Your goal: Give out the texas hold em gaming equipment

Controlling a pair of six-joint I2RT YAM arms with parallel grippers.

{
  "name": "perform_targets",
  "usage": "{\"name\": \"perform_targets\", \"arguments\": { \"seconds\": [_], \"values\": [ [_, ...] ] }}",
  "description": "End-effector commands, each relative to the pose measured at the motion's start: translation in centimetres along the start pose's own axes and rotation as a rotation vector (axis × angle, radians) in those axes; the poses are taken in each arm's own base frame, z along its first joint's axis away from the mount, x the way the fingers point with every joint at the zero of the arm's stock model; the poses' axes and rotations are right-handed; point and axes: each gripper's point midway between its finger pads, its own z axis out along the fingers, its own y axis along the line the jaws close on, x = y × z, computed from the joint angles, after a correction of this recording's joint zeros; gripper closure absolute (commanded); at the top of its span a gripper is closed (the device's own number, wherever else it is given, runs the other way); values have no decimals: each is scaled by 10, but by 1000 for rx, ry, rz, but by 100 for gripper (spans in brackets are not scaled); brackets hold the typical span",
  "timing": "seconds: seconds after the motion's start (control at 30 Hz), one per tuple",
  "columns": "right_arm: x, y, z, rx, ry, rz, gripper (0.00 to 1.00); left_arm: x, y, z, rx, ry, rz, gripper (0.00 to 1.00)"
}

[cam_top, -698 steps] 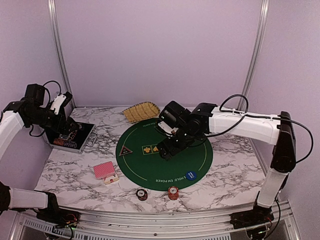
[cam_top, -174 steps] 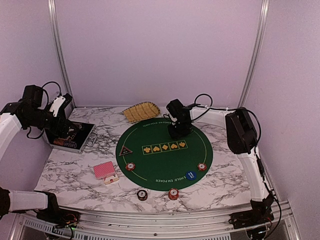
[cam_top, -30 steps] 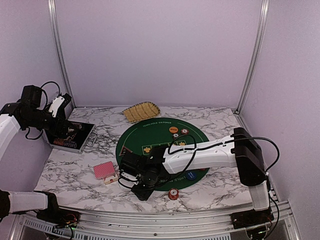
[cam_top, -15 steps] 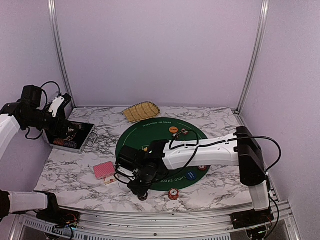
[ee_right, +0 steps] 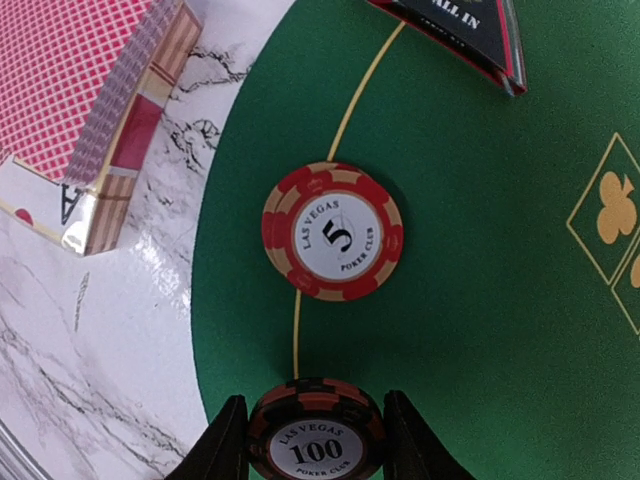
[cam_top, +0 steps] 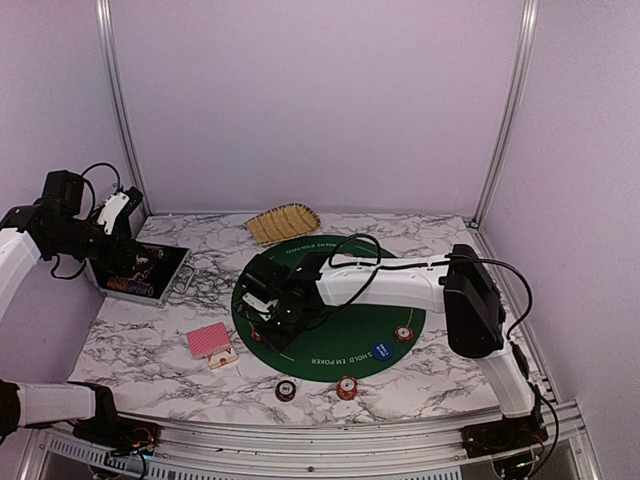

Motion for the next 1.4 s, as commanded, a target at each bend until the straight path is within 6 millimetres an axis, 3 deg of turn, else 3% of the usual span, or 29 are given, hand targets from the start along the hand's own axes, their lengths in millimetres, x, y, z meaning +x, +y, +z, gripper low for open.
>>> {"name": "perform_targets", "arguments": {
  "seconds": [0.0, 0.3, 0.63, 0.83, 1.03, 1.17, 1.37],
  "values": [
    [-14, 0, 8, 2, -30, -11, 77, -3, -4, -8, 8, -7, 8, 1],
    [-6, 1, 22, -7, -4, -12, 76, -1, -5, -5, 21, -1, 5, 1],
    [-11, -1, 18, -10, -15, -12, 55, -1, -5, -4, 25, -1, 4, 1],
    [-18, -4, -2, 5, -49, -5, 45, -1, -6, -4, 26, -2, 3, 1],
    [-19, -4, -29, -6, -81, 11, 43, -1, -6, -4, 24, -1, 4, 1],
    [-8, 2, -46, -27, -80, 14, 37, -2, -6, -4, 28, -1, 4, 1],
    [20, 25, -65, -65, -52, -9, 24, -1, -5, -3, 27, 1, 4, 1]
  ]
}}
